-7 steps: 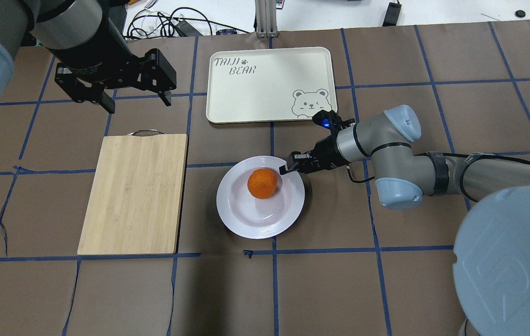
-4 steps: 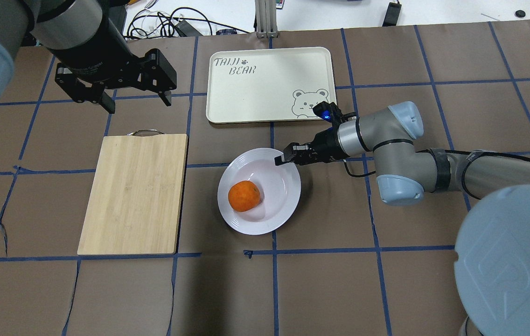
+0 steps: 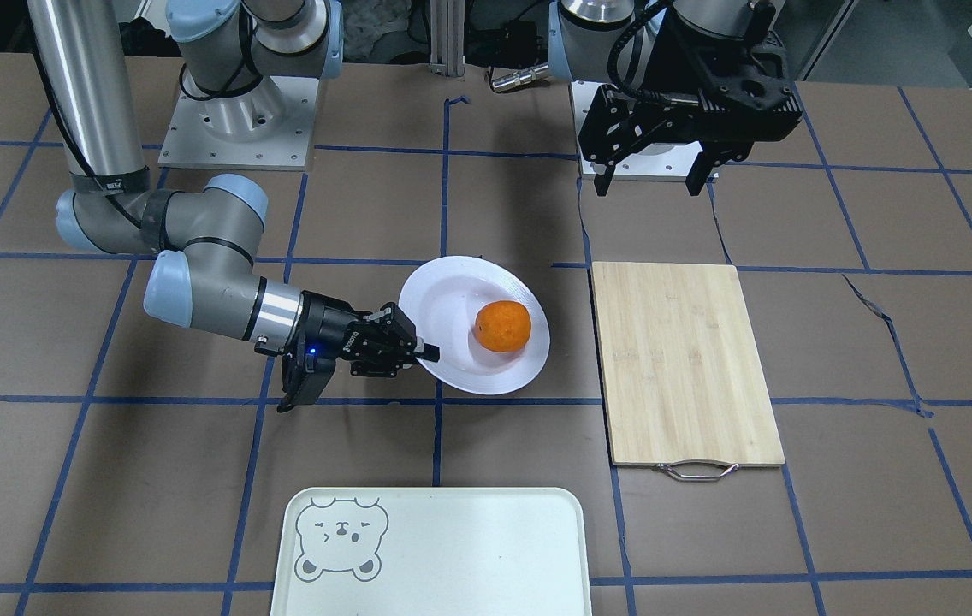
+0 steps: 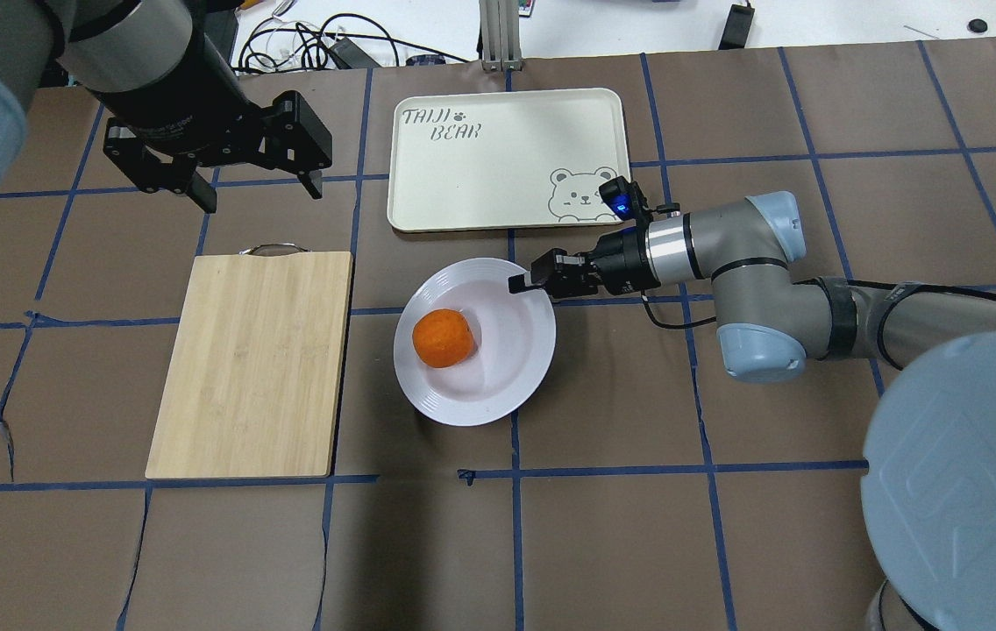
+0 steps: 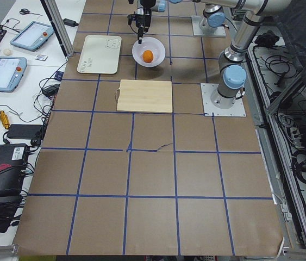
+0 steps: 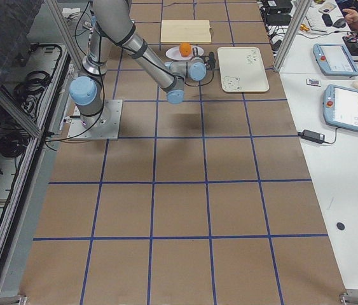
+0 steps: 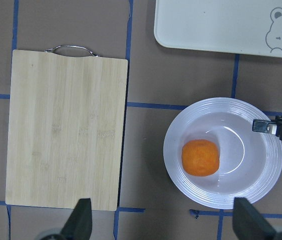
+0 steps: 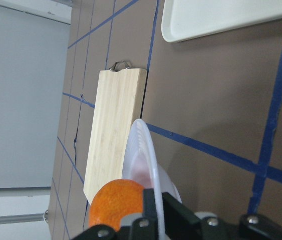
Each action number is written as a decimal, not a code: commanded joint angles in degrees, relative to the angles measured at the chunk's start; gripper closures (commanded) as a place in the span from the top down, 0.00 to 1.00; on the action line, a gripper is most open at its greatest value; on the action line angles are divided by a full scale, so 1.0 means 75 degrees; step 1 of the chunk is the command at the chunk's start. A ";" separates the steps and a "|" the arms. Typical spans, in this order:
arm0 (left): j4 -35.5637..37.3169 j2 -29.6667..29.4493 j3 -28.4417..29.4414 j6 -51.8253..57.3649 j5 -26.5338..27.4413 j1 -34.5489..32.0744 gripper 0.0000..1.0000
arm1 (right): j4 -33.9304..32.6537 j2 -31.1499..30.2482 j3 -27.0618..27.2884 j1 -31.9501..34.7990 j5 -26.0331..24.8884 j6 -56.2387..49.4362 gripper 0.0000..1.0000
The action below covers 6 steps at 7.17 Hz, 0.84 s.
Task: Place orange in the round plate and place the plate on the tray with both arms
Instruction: 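Drag the plate by its rim with the right gripper onto the bear tray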
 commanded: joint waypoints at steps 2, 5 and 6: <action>0.0000 0.0000 0.0000 -0.0005 -0.0013 0.0000 1.00 | 0.0226 0.0060 -0.0263 -0.0439 0.0605 0.0652 0.00; 0.0000 -0.0012 0.0012 -0.0005 -0.0036 0.0000 1.00 | 0.1258 0.1004 -0.2484 -0.0523 0.0746 0.1018 0.00; 0.0000 0.0000 0.0012 -0.0005 -0.0036 0.0000 1.00 | 0.1259 0.1462 -0.3199 -0.0535 0.0804 0.1134 0.00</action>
